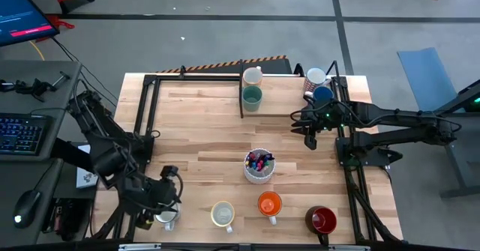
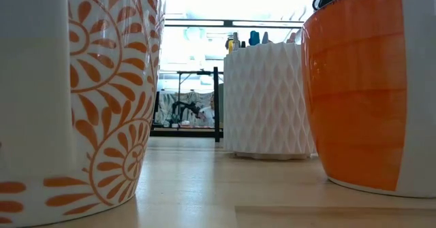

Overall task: Place coffee mugs
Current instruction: Put the blue patterned mug on the shelf

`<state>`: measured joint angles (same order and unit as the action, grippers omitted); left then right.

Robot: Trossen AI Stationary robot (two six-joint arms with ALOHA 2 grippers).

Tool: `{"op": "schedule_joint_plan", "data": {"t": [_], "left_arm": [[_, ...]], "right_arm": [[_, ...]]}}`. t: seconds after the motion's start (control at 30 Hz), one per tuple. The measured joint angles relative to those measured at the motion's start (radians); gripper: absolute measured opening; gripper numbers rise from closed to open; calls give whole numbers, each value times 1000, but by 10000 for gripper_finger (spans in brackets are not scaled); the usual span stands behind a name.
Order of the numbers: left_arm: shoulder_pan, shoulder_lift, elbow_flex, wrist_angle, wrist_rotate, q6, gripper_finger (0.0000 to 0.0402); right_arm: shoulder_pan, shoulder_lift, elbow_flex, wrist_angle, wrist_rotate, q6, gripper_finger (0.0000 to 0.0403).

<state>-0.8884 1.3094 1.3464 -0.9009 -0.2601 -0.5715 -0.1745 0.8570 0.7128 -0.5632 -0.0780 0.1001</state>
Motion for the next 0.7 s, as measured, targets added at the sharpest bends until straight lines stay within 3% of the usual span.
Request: {"op": "schedule_joint_plan", "data": {"t": [0.43,0.7], "left_arm": [[-22,0,-1,-48,67,-38,122],[-27,0,-113,-94,65,-35,122]], "right_arm": [[0,0,0,0,0,-11,81],[0,0,0,0,0,-14,81]]}}
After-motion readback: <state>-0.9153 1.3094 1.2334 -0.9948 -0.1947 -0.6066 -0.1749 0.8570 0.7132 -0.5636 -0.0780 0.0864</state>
